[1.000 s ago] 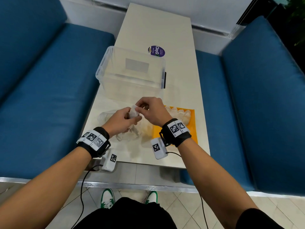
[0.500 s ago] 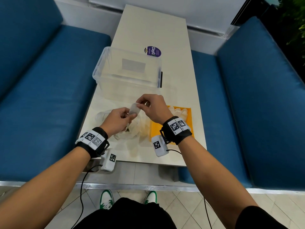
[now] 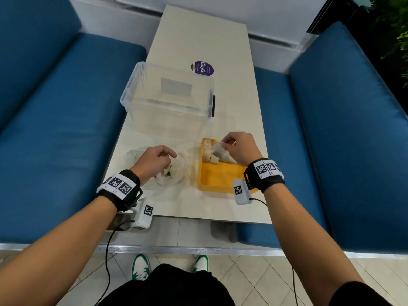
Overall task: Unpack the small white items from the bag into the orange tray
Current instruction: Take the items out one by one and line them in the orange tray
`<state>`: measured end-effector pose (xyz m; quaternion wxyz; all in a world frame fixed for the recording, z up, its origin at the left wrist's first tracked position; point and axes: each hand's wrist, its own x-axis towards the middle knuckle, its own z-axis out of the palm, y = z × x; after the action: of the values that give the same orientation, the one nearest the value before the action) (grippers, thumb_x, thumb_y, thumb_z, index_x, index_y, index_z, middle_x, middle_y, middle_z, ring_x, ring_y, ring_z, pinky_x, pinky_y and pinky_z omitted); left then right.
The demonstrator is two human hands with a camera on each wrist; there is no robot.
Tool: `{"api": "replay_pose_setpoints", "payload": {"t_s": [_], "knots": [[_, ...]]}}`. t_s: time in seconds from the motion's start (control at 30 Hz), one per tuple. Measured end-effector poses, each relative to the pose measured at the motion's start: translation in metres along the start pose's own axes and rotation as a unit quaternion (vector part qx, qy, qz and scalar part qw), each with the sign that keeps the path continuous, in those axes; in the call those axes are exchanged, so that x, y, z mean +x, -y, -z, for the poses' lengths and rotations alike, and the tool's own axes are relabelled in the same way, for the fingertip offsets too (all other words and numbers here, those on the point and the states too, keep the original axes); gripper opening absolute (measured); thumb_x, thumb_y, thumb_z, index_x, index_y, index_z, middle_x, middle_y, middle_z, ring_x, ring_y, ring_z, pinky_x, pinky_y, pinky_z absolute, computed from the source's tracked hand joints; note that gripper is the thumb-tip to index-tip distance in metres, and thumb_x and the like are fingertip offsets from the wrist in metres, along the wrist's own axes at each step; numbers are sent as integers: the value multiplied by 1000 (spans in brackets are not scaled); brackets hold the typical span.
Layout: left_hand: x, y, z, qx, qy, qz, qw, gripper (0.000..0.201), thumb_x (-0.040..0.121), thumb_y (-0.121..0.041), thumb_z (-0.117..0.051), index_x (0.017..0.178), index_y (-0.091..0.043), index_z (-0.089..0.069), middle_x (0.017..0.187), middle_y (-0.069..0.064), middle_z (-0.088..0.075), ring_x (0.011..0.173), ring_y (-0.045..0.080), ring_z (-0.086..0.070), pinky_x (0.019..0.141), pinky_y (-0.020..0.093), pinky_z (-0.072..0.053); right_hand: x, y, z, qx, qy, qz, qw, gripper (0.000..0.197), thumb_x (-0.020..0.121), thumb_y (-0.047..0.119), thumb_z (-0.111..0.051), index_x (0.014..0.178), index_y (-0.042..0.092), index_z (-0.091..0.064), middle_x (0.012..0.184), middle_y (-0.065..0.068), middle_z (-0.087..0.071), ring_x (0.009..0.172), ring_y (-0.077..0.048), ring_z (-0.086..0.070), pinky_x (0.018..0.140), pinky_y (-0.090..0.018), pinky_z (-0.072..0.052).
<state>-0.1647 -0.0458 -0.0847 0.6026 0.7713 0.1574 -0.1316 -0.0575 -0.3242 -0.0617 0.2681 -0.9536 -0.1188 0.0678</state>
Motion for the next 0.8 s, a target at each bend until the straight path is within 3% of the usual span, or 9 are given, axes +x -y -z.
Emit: {"api": "replay_pose_setpoints", "payload": {"t_s": [0.07,0.27,0.53,0.8], "knots": [[1,1,-1,17,-5,0,1000,32,93,6,-44,96,-14,-70,69,1,-54,57,16,-47,54,28,-41,2,-16,-7,-32,29,-26,999,7,93,20,-68,96,19,-75,95,0,-73,87,-14,-64,80,-26,-53],[6,3,-1,18,-26,3,1000,30,96,3,-47,93,-16,-70,77,2,-56,61,16,-47,59,27,-42,6,-39,-29,-110,80,-73,988,8,94,23,-68,98,20,-75,103,-4,-71,95,-21,-66,84,-33,-56],[11,0,2,30,-34,8,999,27,97,2,-51,93,-18,-70,83,3,-61,64,15,-49,60,27,-43,19,-45,-39,-136,17,-78,987,10,93,17,-67,95,20,-76,104,-6,-69,90,-23,-66,79,-34,-58],[13,-1,2,26,-34,10,999,26,97,1,-52,94,-17,-70,82,4,-60,62,16,-48,57,26,-41,23,-48,-44,-125,-9,-98,987,15,92,11,-64,100,16,-75,108,-8,-71,95,-25,-67,86,-37,-58]]}}
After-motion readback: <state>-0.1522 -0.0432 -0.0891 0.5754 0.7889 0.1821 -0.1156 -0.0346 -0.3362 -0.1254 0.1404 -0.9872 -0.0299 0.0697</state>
